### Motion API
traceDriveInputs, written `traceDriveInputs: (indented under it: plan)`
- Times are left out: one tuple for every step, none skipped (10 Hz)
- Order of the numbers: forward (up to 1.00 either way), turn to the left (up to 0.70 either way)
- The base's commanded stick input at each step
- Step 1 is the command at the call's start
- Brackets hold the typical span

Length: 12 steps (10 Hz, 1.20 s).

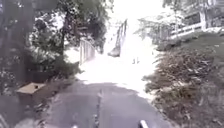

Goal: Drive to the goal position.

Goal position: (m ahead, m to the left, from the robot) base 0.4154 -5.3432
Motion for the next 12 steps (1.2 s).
traceDriveInputs:
  plan:
    - [0.5,0.0]
    - [0.5,0.0]
    - [0.5,0.0]
    - [0.5,0.0]
    - [0.5,0.0]
    - [0.5,0.0]
    - [0.5,0.0]
    - [0.5,0.0]
    - [0.5,0.0]
    - [0.5,0.0]
    - [0.5,0.0]
    - [0.5,0.0]
